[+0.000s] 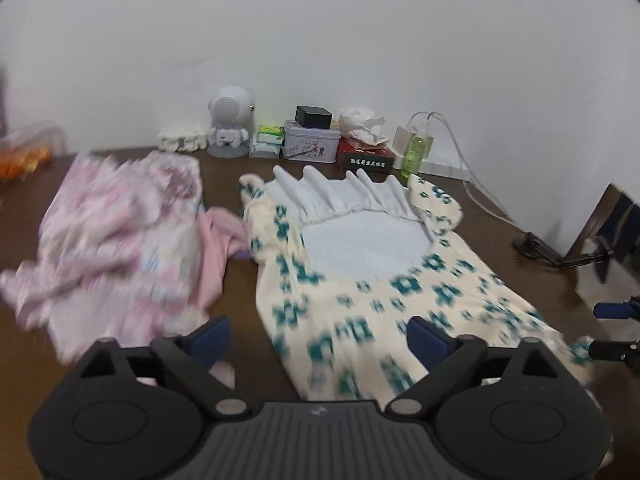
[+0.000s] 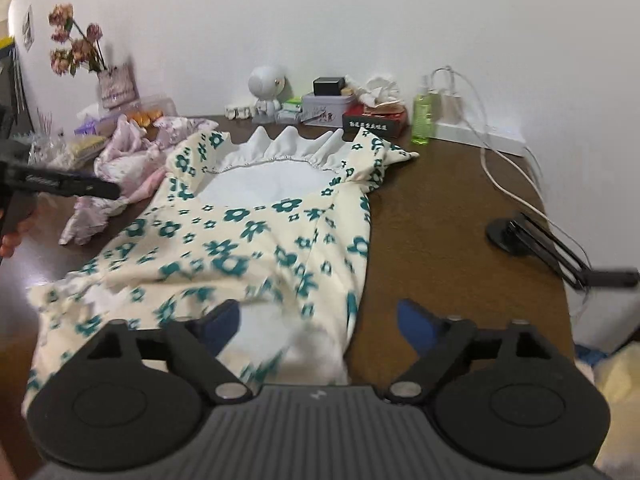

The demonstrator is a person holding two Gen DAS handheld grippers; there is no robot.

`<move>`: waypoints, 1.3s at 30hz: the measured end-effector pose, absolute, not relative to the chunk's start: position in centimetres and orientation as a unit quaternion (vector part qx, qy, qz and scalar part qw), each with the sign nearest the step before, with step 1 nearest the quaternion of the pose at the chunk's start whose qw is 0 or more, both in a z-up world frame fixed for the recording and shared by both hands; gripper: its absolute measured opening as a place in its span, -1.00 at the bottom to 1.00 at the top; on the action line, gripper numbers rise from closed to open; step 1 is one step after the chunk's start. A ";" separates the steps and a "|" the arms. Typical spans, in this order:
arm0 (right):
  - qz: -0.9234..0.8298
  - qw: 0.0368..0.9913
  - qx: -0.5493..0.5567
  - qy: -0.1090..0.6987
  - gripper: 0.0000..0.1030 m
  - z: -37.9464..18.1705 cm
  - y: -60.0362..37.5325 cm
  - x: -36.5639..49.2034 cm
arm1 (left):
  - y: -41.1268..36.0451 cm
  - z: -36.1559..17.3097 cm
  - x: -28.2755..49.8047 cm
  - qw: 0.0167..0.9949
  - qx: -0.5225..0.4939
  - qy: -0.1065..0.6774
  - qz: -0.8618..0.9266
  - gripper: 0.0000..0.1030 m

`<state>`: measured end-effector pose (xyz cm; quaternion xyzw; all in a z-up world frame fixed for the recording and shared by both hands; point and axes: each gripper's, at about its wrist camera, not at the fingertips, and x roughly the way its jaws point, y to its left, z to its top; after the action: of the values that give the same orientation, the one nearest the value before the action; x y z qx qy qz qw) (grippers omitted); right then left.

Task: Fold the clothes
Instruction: 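Open both grippers and release the cream shirt onto the table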

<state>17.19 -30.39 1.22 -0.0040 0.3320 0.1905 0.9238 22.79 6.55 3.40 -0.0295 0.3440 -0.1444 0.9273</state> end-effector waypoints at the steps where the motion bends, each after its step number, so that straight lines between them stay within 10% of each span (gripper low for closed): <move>1: 0.189 0.926 0.003 0.327 0.99 1.3 -30.5 16.2 | 6.7 3.4 21.4 0.929 -0.030 0.340 -0.143 0.86; 35: 0.063 0.951 0.056 0.298 0.99 -1.0 -27.5 2.2 | 2.6 -1.0 1.5 0.930 0.038 0.317 -0.181 0.83; 39: 0.067 0.951 0.066 0.295 0.65 -1.2 -28.5 3.1 | 1.8 -1.5 2.3 0.927 0.047 0.324 -0.186 0.69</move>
<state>3.15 -28.46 -1.21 0.0660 0.2950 0.0671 0.9509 2.32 1.77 -1.47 0.0471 0.3238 -0.1856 0.9265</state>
